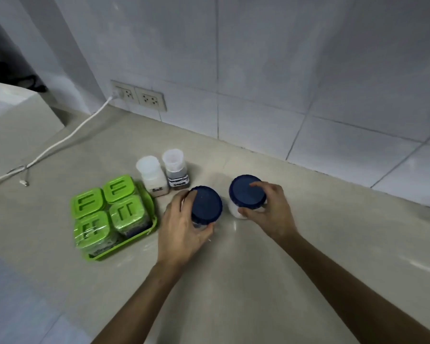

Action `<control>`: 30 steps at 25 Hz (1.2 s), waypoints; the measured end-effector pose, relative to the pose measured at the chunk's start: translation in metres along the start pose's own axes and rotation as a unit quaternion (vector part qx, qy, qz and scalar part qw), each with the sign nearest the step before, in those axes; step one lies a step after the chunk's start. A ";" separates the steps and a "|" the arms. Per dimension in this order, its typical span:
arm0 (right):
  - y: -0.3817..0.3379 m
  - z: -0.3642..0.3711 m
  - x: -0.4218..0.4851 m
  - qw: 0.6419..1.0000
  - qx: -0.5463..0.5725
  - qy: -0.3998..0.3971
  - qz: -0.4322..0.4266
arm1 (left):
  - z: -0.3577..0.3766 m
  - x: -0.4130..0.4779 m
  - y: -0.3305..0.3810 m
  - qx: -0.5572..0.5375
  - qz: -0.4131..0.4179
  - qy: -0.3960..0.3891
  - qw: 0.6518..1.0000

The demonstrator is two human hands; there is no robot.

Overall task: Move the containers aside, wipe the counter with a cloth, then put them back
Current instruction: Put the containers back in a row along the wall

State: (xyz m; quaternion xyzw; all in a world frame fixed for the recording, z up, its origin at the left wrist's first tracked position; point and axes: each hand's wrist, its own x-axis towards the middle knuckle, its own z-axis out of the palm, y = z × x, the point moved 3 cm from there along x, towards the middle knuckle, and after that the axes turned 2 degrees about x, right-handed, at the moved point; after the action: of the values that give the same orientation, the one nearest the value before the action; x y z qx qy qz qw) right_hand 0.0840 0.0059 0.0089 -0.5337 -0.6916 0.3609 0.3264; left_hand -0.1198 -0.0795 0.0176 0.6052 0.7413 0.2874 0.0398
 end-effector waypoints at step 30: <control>0.203 -0.346 -0.034 0.889 -0.417 0.173 0.079 | 0.248 0.052 0.372 -0.231 0.048 -0.153 0.960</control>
State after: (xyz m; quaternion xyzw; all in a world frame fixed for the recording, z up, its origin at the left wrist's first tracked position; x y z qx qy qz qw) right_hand 0.4825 0.0593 0.0168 -0.7274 -0.6669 -0.0343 0.1582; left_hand 0.2926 0.0998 0.0025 0.6515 0.6096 0.3563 0.2775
